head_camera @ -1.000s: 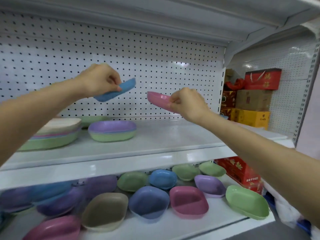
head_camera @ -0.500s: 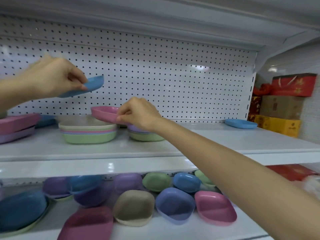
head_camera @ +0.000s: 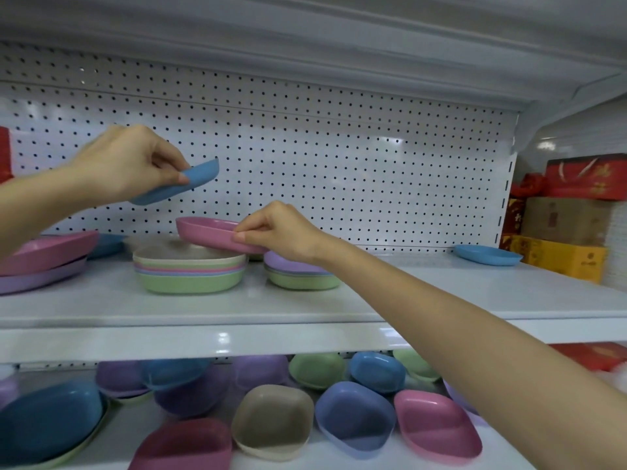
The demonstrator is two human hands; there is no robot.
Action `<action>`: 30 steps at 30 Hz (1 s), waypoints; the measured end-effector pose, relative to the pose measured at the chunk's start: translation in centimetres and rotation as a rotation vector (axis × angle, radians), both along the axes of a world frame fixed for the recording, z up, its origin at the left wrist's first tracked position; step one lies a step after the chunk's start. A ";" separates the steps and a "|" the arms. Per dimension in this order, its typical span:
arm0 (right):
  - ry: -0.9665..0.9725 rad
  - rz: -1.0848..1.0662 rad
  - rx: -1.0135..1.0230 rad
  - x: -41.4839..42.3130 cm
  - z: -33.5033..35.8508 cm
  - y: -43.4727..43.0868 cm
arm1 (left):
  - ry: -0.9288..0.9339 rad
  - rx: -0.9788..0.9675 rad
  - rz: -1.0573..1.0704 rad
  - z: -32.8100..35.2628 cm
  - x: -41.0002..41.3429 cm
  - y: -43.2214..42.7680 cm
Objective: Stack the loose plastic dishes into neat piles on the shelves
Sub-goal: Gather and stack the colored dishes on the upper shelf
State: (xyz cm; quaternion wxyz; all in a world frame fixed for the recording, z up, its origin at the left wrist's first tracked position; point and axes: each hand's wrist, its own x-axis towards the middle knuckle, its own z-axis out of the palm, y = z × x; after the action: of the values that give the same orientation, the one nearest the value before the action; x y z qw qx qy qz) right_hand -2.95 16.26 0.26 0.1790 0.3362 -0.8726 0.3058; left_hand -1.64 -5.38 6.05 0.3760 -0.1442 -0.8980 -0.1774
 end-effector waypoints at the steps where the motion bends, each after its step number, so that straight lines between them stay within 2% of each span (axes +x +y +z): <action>1: -0.009 0.021 0.009 0.1 0.1 -0.2 | 0.002 0.009 0.008 0.0 0.0 0.0; 6: -0.004 0.065 0.116 0.3 0.4 -1.7 | -0.004 0.014 0.029 0.0 0.0 -0.4; 25: -0.138 0.094 0.159 -0.3 -1.2 -3.9 | -0.045 0.093 0.039 -0.4 -0.6 -0.1; 27: -0.075 0.078 0.083 -0.4 -1.1 -3.4 | -0.065 0.098 0.026 -0.6 -0.6 0.4; 30: 0.085 0.011 -0.180 -1.0 0.0 -1.3 | -0.078 0.109 -0.016 -0.6 -0.5 1.6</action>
State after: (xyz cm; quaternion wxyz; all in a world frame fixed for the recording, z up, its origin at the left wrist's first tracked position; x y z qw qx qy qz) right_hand -3.92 14.96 0.23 0.2437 0.3363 -0.8313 0.3695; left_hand -2.10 -3.79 5.44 0.3465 -0.1238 -0.8998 -0.2344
